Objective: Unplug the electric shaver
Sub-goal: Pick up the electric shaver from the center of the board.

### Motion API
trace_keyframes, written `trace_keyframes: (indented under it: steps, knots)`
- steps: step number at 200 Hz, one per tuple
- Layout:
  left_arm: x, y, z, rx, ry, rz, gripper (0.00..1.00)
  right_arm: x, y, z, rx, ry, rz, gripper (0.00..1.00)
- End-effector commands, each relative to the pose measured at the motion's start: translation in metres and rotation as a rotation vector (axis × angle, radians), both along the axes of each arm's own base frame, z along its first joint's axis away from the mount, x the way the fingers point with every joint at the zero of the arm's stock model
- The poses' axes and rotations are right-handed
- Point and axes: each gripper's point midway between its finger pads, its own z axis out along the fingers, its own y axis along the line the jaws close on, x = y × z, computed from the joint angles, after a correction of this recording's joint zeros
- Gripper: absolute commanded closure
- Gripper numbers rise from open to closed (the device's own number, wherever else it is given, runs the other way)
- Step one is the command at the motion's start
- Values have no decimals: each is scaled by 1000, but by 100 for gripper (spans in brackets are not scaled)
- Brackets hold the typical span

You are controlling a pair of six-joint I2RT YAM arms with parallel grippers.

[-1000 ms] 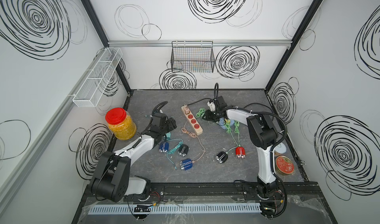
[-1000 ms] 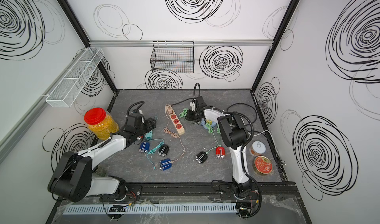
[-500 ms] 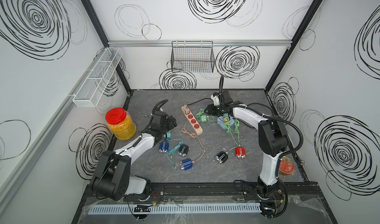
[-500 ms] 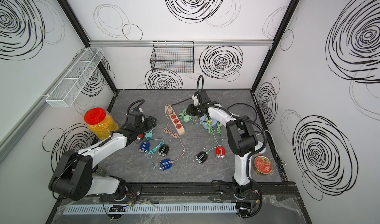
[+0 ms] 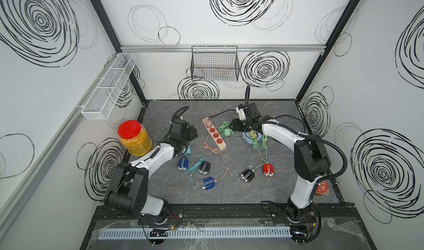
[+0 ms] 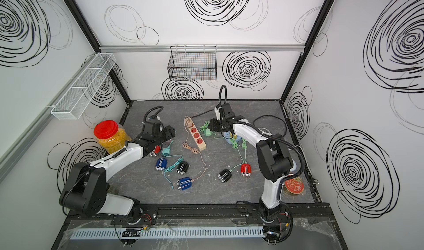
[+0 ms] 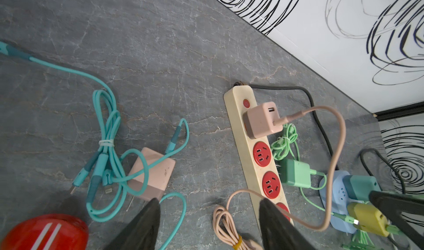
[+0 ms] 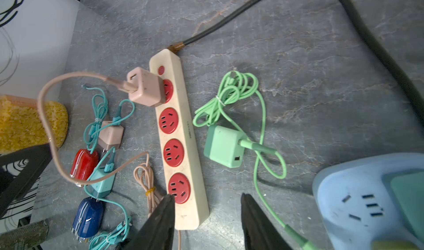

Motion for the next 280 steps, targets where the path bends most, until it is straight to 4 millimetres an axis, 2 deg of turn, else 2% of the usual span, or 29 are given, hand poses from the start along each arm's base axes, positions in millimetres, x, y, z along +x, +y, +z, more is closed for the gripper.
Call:
trace_keyframes:
  steps: [1,32,57,77,104,112,124,149,171,195,215,226,250,280]
  knots:
    - [12,-1,5,44,-5,-13,34,-14,19,34,-73,-132,33,50]
    - [10,-6,12,47,-15,-32,36,-44,41,31,-157,-187,92,50]
    - [-4,-13,13,62,-16,-61,40,-73,58,21,-194,-195,153,52]
    - [-19,-19,13,73,-12,-85,42,-92,63,16,-201,-175,174,53]
    - [-44,-30,15,91,-16,-119,42,-120,58,13,-163,-139,171,54]
    - [-52,-34,17,101,-20,-133,39,-130,55,10,-148,-114,164,54]
    - [-65,-37,18,127,-19,-147,28,-147,50,3,-107,-59,158,54]
    - [-90,-40,19,158,-20,-166,26,-188,39,-7,43,73,132,51]
    - [-117,-50,14,162,-21,-201,21,-224,32,-17,129,170,102,51]
    - [-148,-68,3,156,-12,-265,14,-254,30,-18,158,209,88,51]
    - [-171,-76,-16,185,9,-309,4,-264,28,-20,149,221,72,51]
    - [-183,-79,-27,204,27,-333,1,-266,25,-24,141,227,61,51]
    - [-202,-84,-48,246,46,-377,0,-267,19,-37,122,242,33,51]
    - [-214,-89,-59,314,39,-425,4,-267,6,-48,99,246,-10,51]
